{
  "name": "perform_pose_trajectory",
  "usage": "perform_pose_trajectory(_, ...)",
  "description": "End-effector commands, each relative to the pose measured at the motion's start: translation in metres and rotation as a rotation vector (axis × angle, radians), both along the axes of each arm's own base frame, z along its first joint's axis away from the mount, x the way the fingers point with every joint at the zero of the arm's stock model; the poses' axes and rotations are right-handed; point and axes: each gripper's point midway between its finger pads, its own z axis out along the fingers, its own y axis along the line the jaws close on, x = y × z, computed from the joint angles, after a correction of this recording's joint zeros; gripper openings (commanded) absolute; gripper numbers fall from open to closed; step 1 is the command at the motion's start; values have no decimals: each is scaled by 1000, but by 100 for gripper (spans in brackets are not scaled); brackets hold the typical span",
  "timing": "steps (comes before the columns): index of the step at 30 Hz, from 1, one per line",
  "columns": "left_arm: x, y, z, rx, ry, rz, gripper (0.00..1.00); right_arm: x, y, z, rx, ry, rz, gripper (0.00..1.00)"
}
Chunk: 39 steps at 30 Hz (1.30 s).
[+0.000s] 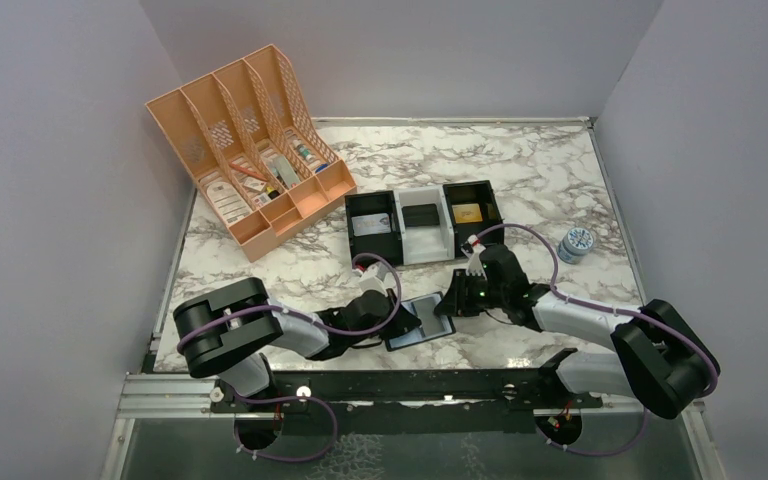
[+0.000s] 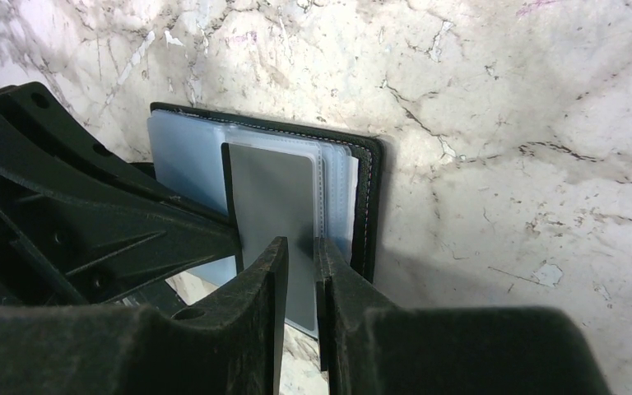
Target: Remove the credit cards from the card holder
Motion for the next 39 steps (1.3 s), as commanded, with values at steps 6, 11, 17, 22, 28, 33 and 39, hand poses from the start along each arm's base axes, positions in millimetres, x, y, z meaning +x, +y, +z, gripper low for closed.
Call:
perform_pose_trajectory(6,-3,-5,8,-88,20,14,0,-24,-7,-12,-26,75,34,18)
perform_pose_trajectory(11,-4,6,4,-82,28,41,0,-20,-14,-17,-72,68,8,18)
perform_pose_trajectory(17,-9,21,-6,-51,29,36,0,-16,-10,-12,-68,48,34,18)
perform_pose_trajectory(22,-12,23,-11,-39,42,30,0,-9,-5,0,-64,13,59,18)
perform_pose_trajectory(28,-12,15,-7,-44,32,-2,0,-7,7,32,23,-73,123,20)
perform_pose_trajectory(33,-12,10,-8,-43,36,-16,0,-18,24,37,129,-40,213,22)
perform_pose_trajectory(39,-12,10,-6,-48,34,-14,0,-8,10,-1,-23,33,135,22)
